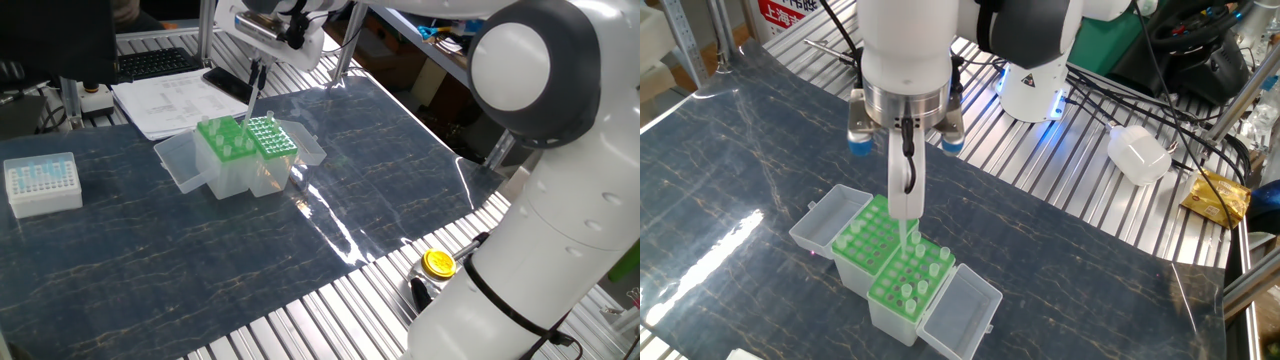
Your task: Transfer all large pipette tips from one holder to another
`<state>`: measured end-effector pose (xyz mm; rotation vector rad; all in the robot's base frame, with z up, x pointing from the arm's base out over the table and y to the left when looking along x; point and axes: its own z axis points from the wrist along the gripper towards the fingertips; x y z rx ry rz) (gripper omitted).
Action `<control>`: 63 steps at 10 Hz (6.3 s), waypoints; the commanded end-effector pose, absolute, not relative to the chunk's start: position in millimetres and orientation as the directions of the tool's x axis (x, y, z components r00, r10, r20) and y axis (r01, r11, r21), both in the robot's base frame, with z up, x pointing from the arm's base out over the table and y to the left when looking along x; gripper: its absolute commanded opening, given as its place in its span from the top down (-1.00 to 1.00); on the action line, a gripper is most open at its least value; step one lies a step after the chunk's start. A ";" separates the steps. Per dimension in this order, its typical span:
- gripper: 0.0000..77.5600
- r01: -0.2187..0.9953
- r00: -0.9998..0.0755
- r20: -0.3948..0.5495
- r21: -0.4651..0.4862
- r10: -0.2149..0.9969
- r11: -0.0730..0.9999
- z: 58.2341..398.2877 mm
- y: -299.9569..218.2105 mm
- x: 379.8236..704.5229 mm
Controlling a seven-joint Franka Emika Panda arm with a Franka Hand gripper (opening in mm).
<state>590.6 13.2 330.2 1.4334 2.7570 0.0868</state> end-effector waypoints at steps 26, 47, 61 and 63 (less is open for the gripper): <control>-1.00 0.842 -0.539 0.004 0.053 0.843 0.538 305.9 15.0 592.4; -1.00 0.399 -0.917 -0.033 -0.001 0.399 0.917 254.9 -58.6 614.7; -1.00 0.326 -0.944 -0.053 0.008 0.326 0.945 210.3 -70.5 607.1; -1.00 0.324 -0.944 -0.054 0.009 0.324 0.946 207.2 -69.8 604.5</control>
